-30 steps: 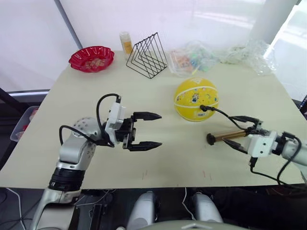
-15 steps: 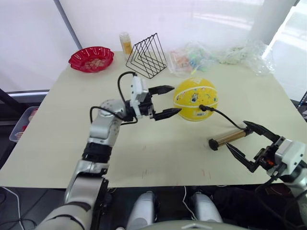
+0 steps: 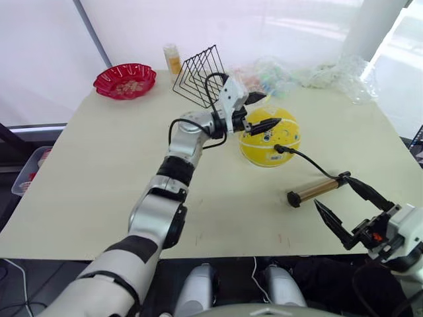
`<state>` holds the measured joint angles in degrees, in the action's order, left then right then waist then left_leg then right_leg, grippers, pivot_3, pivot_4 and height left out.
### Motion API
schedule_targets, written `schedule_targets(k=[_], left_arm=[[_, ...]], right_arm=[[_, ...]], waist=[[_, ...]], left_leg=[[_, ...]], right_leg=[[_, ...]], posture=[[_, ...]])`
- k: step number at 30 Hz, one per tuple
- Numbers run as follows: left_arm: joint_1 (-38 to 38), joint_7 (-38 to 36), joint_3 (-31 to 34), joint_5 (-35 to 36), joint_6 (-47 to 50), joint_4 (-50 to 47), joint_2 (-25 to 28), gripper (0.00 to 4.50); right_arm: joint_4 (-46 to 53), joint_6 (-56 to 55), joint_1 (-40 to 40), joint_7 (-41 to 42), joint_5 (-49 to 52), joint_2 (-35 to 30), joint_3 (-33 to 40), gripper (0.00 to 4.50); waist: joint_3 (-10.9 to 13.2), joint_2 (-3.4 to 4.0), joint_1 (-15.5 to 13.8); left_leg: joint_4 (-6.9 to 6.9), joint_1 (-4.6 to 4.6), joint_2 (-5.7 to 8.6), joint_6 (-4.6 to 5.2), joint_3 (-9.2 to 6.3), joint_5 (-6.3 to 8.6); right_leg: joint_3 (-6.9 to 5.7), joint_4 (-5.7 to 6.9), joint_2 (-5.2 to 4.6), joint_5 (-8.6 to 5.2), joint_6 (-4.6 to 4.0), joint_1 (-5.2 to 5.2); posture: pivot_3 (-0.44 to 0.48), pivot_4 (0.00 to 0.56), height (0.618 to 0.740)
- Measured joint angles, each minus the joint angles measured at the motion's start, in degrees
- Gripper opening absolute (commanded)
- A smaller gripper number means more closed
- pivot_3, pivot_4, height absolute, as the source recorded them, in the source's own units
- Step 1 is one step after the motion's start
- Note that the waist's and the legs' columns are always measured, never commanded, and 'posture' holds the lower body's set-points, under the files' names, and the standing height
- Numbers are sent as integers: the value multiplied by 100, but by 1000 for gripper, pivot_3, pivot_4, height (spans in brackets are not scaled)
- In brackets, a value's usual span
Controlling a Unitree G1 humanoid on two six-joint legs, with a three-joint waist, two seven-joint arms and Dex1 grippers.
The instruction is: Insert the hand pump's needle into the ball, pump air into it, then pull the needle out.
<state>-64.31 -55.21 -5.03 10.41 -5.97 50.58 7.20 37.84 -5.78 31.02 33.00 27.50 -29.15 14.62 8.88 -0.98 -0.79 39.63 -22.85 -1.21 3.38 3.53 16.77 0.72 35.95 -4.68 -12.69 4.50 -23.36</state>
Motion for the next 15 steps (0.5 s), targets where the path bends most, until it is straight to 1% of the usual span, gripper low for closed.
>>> schedule_targets(k=[3,5,7,9,12,15], left_arm=[[-296,244,10,-147,-135,586,-184,4500],[-355,304,18,-190,-217,725,-218,4500],[-464,440,42,-280,-249,1008,-247,4500],[-596,698,25,-472,-207,1333,-332,4500],[-662,872,25,-575,-160,1570,-434,4500],[-789,1102,47,-670,29,1727,-572,4500]], right_arm=[[108,295,-156,-169,-154,-14,-8,4362],[181,372,-213,-220,-199,-14,-9,4362],[278,735,-387,-373,-323,-122,-27,4362],[327,1241,-825,-580,-455,-255,-96,4362],[423,1634,-1233,-696,-588,-360,-279,4362],[304,2234,-2015,-818,-874,-562,-529,4362]], waist=[[2,-3,-1],[2,-2,1],[2,-4,-2],[4,-6,-6],[4,-7,-10],[3,-7,-15]], left_leg=[[0,-4,0,0,-5,0],[-3,-4,0,0,-8,0],[-4,-8,0,0,-13,0],[-3,-9,1,0,-11,0],[-3,-14,1,-1,-24,0],[-3,-15,2,-1,-27,-1]], right_leg=[[-7,0,1,0,0,0],[-9,0,1,0,0,0],[-16,-1,1,0,0,0],[-15,-4,0,0,1,0],[-28,-4,1,0,0,0],[-31,-4,0,0,0,1]], posture=[[0,150,737],[0,150,737],[0,150,737],[0,150,737],[0,150,737],[0,150,737]])
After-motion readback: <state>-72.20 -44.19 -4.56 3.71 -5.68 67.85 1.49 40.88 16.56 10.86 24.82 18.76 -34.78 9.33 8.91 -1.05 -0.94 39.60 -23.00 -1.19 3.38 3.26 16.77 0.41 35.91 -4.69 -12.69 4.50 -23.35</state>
